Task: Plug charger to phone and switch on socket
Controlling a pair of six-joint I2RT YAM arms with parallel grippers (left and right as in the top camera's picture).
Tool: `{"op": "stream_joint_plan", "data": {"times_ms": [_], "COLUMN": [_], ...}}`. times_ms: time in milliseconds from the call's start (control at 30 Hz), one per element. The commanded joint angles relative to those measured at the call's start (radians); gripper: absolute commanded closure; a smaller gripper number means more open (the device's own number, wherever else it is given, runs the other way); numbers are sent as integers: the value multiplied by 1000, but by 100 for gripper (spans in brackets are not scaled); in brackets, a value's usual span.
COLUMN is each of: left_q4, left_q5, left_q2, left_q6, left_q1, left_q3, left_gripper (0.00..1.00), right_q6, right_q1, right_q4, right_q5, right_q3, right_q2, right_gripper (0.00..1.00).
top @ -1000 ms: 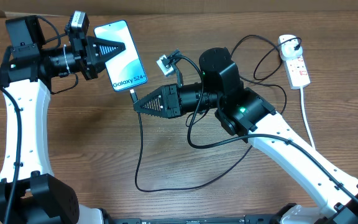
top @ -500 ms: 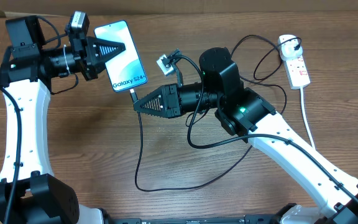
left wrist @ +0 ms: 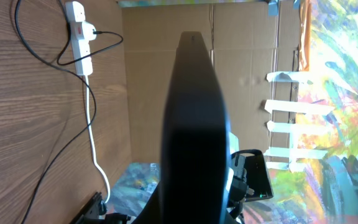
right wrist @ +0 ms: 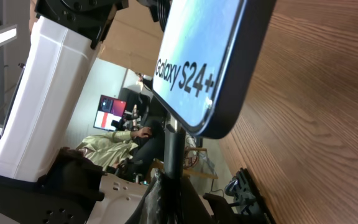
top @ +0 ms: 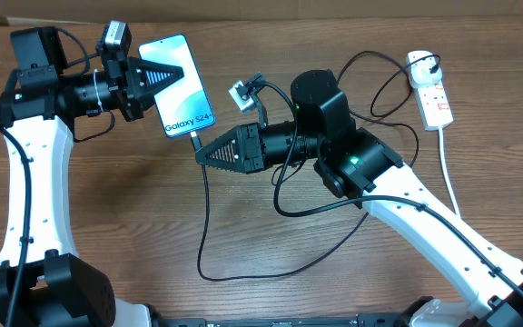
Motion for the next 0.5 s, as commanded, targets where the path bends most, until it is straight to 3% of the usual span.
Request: {"op": "stream_joint_plan", "data": {"times_ms": [0,467], "left_q4": [1,0], "left_q5": [50,57], "left_q2": [-7,-7], "left_q6": [24,24], "left_q1": [-6,-6], "left_q3": [8,8], "left_gripper": [96,96], "right_q6": [-8,-7], "right_q1": [-4,-5], "right_q4": [2,10], "right_q5": [8,15], "right_q3": [15,15], "right_q2": [-21,-21], "right_gripper": [96,96]}}
